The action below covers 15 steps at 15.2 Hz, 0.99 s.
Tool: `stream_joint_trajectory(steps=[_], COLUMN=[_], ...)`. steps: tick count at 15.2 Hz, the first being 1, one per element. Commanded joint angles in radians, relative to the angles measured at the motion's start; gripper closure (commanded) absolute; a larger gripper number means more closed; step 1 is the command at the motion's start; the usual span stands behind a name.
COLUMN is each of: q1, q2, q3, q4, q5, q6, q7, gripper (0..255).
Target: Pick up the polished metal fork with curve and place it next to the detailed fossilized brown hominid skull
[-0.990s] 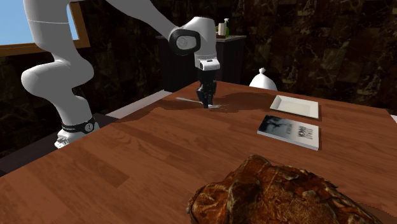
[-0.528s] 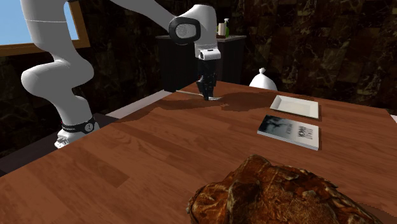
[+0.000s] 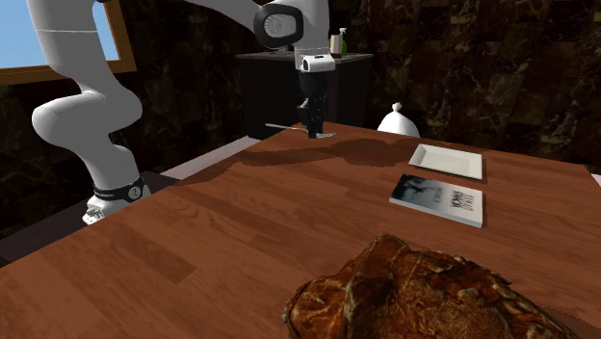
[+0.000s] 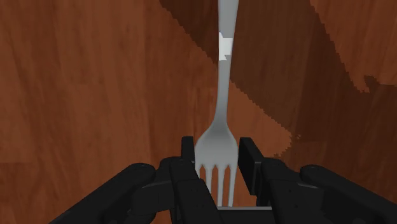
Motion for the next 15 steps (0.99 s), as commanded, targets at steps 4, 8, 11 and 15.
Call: stream_joint_trajectory(steps=[4, 8, 11, 15], q1=[0.000, -0.001, -0.001, -0.002], q2=[-0.024, -0.038, -0.045, -0.053], q3=[0.001, 0.000, 0.000, -0.001], q4=[0.042, 0.082, 0.114, 0.160], q5=[0.011, 0.017, 0.021, 0.024], q6=[-0.065, -0.117, -0.156, -0.209], q7=[-0.007, -0.012, -0.015, -0.018], gripper=[255, 255, 255, 255])
